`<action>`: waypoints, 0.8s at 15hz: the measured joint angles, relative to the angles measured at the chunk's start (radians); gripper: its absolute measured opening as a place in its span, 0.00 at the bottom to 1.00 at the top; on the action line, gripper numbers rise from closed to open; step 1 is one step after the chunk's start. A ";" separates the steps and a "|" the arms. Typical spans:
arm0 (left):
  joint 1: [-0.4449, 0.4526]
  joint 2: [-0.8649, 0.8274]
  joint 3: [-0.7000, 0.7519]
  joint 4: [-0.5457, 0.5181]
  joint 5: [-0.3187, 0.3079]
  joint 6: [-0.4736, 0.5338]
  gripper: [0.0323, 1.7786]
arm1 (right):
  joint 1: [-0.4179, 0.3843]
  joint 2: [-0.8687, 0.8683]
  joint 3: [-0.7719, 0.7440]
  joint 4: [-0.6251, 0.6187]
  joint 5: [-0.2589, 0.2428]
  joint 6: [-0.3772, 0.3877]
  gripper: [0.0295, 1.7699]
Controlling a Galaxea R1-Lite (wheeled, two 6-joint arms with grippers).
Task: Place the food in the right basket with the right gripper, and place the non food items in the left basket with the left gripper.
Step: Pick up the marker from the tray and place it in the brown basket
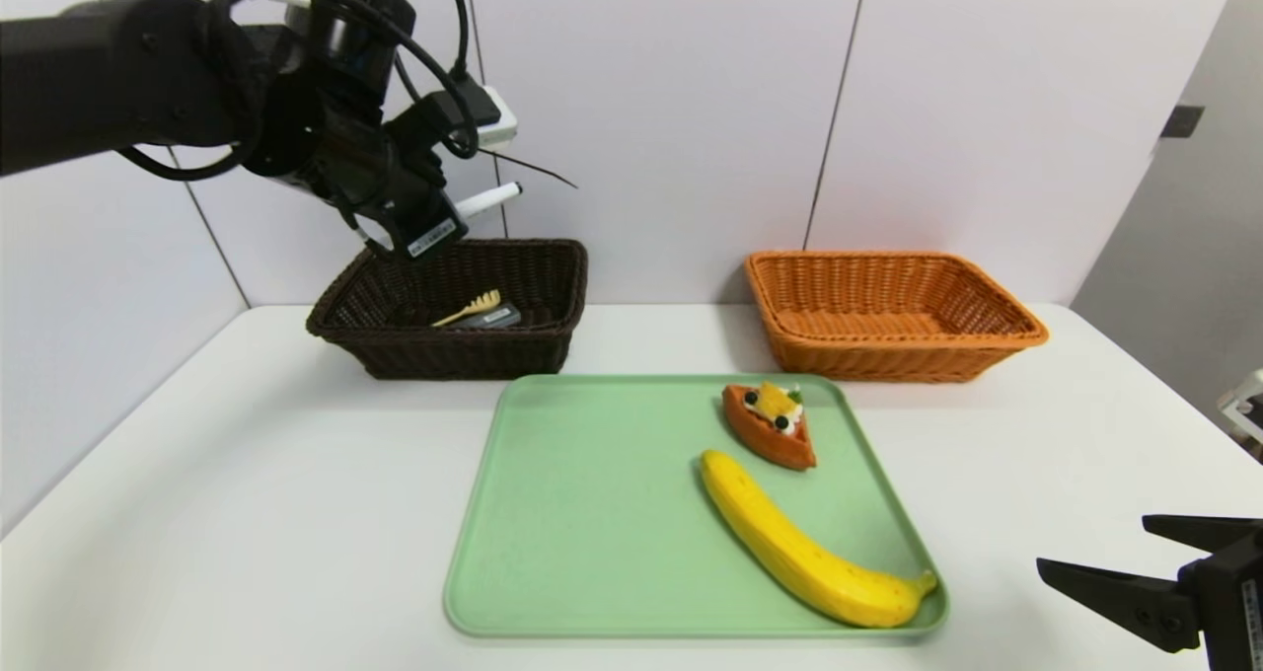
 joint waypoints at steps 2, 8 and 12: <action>0.018 0.062 0.000 -0.049 0.008 0.000 0.08 | 0.000 0.003 0.003 -0.001 -0.002 0.000 0.97; 0.035 0.185 0.000 -0.103 0.009 -0.003 0.08 | -0.001 0.004 0.006 -0.001 -0.002 0.002 0.97; 0.035 0.214 0.000 -0.115 0.008 -0.004 0.08 | -0.001 0.004 0.013 -0.001 -0.002 0.003 0.97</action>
